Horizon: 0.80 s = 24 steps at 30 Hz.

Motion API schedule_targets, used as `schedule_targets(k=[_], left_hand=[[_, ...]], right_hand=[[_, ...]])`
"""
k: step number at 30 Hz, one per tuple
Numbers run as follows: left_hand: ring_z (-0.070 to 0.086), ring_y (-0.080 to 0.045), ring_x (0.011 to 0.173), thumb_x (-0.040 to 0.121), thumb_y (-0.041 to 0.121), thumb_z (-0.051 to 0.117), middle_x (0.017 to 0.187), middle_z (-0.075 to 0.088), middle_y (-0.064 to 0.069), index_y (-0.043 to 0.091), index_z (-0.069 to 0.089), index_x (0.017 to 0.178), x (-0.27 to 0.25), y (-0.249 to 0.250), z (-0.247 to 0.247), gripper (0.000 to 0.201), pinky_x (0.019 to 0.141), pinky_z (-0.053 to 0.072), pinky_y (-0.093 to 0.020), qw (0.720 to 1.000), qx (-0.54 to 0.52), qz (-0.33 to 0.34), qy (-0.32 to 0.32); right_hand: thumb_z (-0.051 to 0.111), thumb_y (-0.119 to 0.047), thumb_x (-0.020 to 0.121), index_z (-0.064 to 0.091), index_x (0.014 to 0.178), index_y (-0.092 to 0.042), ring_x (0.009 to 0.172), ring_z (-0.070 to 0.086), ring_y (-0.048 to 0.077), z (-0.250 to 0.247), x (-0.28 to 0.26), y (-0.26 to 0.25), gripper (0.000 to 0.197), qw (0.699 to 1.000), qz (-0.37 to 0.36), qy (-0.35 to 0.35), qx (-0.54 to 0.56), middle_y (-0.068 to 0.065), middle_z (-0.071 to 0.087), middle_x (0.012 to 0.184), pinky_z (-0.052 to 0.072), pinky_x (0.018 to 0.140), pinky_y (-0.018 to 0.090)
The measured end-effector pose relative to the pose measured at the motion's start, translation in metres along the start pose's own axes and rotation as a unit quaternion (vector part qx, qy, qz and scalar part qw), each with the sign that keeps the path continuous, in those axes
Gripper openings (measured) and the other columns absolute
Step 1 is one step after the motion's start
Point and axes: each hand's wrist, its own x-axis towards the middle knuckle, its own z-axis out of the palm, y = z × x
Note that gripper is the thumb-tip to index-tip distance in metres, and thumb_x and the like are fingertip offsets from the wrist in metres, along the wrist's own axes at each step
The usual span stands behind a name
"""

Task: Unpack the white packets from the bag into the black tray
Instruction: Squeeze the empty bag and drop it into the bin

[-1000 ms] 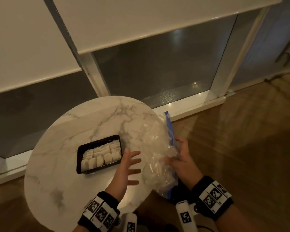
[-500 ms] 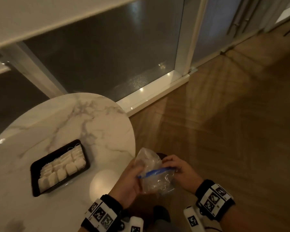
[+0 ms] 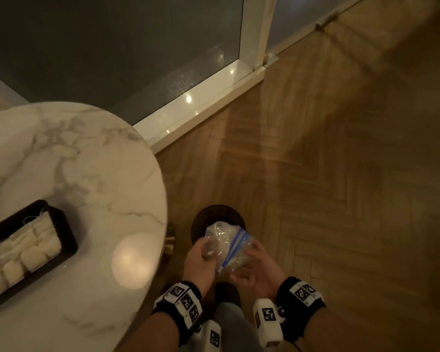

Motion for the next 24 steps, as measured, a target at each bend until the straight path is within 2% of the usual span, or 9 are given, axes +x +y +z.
schedule_targets(k=[3,5,9,11,13,15,20,22,24], left_hand=[[0.065,-0.012,0.101,0.096,0.012,0.059,0.108,0.066,0.008,0.04,0.062,0.096,0.032,-0.036,0.011,0.028,0.08,0.059,-0.03,0.999,0.039,-0.005,0.01],[0.062,-0.004,0.096,0.099,0.011,0.055,0.103,0.063,0.012,0.038,0.059,0.096,0.045,-0.053,0.016,0.027,0.071,0.052,-0.017,0.999,0.049,-0.011,0.009],[0.059,-0.009,0.108,0.101,0.016,0.05,0.122,0.06,0.007,0.034,0.053,0.129,0.082,-0.104,0.023,0.033,0.086,0.05,-0.027,0.999,0.037,-0.028,0.024],[0.058,-0.007,0.107,0.101,0.021,0.053,0.123,0.058,0.01,0.037,0.046,0.131,0.104,-0.133,0.022,0.035,0.085,0.05,-0.028,0.998,0.015,-0.043,0.051],[0.055,-0.015,0.118,0.1,0.03,0.056,0.134,0.054,0.007,0.036,0.043,0.137,0.13,-0.164,0.023,0.04,0.098,0.05,-0.041,0.994,0.025,-0.075,0.074],[0.052,-0.023,0.127,0.097,0.029,0.055,0.144,0.049,0.001,0.034,0.043,0.142,0.159,-0.197,0.026,0.046,0.106,0.046,-0.049,0.989,0.086,-0.108,0.057],[0.058,-0.025,0.112,0.097,0.021,0.051,0.135,0.059,-0.005,0.02,0.05,0.139,0.216,-0.235,0.047,0.042,0.101,0.048,-0.043,0.984,0.131,-0.12,0.029],[0.059,-0.027,0.107,0.099,0.022,0.05,0.13,0.062,-0.008,0.015,0.054,0.135,0.235,-0.245,0.052,0.037,0.095,0.046,-0.036,0.98,0.15,-0.126,0.032],[0.057,-0.033,0.116,0.1,0.023,0.049,0.133,0.059,-0.01,0.011,0.052,0.139,0.249,-0.25,0.054,0.041,0.094,0.042,-0.033,0.974,0.172,-0.145,0.026]], right_hand=[[0.063,-0.029,0.09,0.054,0.133,-0.02,0.101,0.066,0.035,-0.018,0.047,0.014,0.044,1.0,0.02,-0.01,0.023,0.02,0.062,0.127,0.054,0.081,0.047],[0.064,-0.018,0.09,0.052,0.133,-0.021,0.098,0.068,0.034,-0.028,0.076,0.024,0.044,1.0,0.004,0.007,0.019,0.019,0.064,0.124,0.054,0.08,0.047],[0.063,-0.003,0.088,0.054,0.124,-0.012,0.096,0.068,0.034,-0.04,0.129,0.043,0.038,0.997,-0.039,0.041,-0.045,0.021,0.066,0.118,0.057,0.071,0.044],[0.06,-0.002,0.092,0.053,0.118,-0.011,0.085,0.069,0.023,-0.046,0.158,0.047,0.029,0.984,-0.097,0.099,-0.113,0.016,0.066,0.111,0.058,0.063,0.036],[0.06,-0.008,0.094,0.05,0.118,-0.02,0.086,0.066,0.014,-0.058,0.192,0.052,0.029,0.947,-0.165,0.169,-0.218,0.007,0.063,0.111,0.06,0.064,0.032],[0.063,-0.021,0.092,0.046,0.119,-0.036,0.095,0.064,0.018,-0.069,0.225,0.059,0.035,0.906,-0.201,0.214,-0.304,0.003,0.062,0.115,0.06,0.076,0.043],[0.055,-0.034,0.092,0.036,0.127,-0.05,0.102,0.059,0.029,-0.093,0.294,0.069,0.043,0.814,-0.241,0.255,-0.462,0.007,0.049,0.129,0.054,0.079,0.04],[0.052,-0.031,0.093,0.029,0.134,-0.051,0.109,0.054,0.034,-0.103,0.319,0.07,0.051,0.792,-0.215,0.25,-0.513,0.009,0.038,0.137,0.051,0.079,0.04],[0.054,-0.033,0.092,0.019,0.14,-0.054,0.129,0.037,0.042,-0.113,0.338,0.072,0.063,0.761,-0.128,0.229,-0.593,0.014,0.024,0.149,0.046,0.096,0.051]])
